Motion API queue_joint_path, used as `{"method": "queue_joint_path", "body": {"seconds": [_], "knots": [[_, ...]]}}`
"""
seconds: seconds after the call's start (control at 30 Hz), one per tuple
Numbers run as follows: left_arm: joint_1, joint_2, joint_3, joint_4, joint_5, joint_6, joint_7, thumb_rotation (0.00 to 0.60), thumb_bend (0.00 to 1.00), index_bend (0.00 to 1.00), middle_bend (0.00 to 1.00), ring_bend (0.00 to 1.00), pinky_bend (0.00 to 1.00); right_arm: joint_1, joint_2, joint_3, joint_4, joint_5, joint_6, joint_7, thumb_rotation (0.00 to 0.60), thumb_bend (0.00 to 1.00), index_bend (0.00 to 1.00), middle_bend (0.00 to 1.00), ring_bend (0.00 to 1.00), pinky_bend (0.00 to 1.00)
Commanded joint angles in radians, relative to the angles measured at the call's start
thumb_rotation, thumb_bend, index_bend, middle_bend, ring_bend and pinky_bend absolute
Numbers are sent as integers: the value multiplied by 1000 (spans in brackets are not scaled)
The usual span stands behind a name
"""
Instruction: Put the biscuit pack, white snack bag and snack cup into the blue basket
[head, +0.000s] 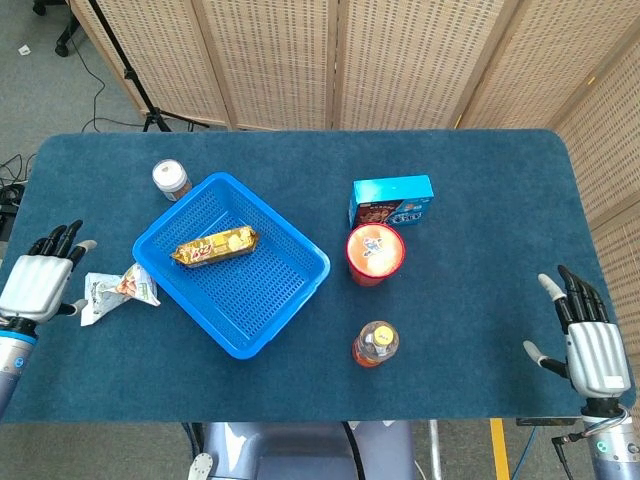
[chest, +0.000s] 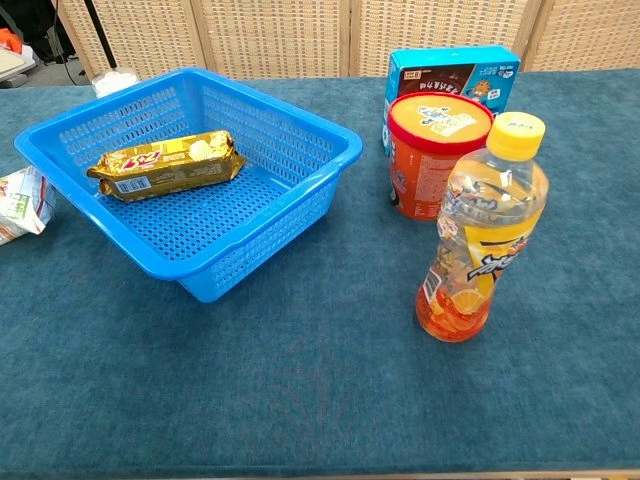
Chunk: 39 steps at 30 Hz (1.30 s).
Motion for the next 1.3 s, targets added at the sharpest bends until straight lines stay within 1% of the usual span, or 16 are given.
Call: {"method": "queue_joint_path", "body": {"seconds": [0.03, 0.17, 0.3, 0.43, 0.67, 0.83, 1.1, 1.2, 1.3], "knots": [[14, -7, 11, 51, -12, -15, -47, 600, 87, 215, 0, 0, 187, 0, 1, -1, -1, -2, 0, 2, 600, 182, 105, 0, 0, 81], [16, -44, 15, 128, -28, -31, -70, 600, 87, 215, 0, 0, 187, 1, 1, -3, -2, -3, -5, 0, 600, 181, 105, 0, 0, 81], [6, -75, 15, 171, -44, -71, -104, 600, 93, 215, 0, 0, 187, 3, -3, -6, -3, -11, -5, -2, 600, 181, 105, 0, 0, 81], [-2, -114, 26, 223, -37, -98, -118, 600, 99, 215, 0, 0, 187, 5, -3, -5, -3, -8, -9, 1, 600, 181, 105, 0, 0, 81], [-3, -201, 37, 309, -13, -95, -133, 600, 102, 215, 0, 0, 187, 5, -5, -9, -1, -10, -13, 3, 600, 182, 105, 0, 0, 81], [-4, -252, 45, 351, 6, -90, -137, 600, 110, 218, 0, 0, 187, 6, -4, -9, -3, -12, -13, 4, 600, 181, 105, 0, 0, 81], [-6, -365, 46, 474, 41, -70, -173, 600, 124, 300, 4, 39, 187, 6, -1, -11, -4, -13, -16, 13, 600, 182, 105, 0, 0, 81], [-8, -403, 41, 520, 50, -65, -198, 600, 137, 335, 23, 56, 187, 6, 1, -11, -3, -13, -15, 19, 600, 181, 105, 0, 0, 81], [-12, -436, 36, 564, 60, -54, -210, 600, 161, 376, 58, 102, 187, 7, 1, -12, -3, -15, -16, 21, 600, 180, 105, 0, 0, 81]]}}
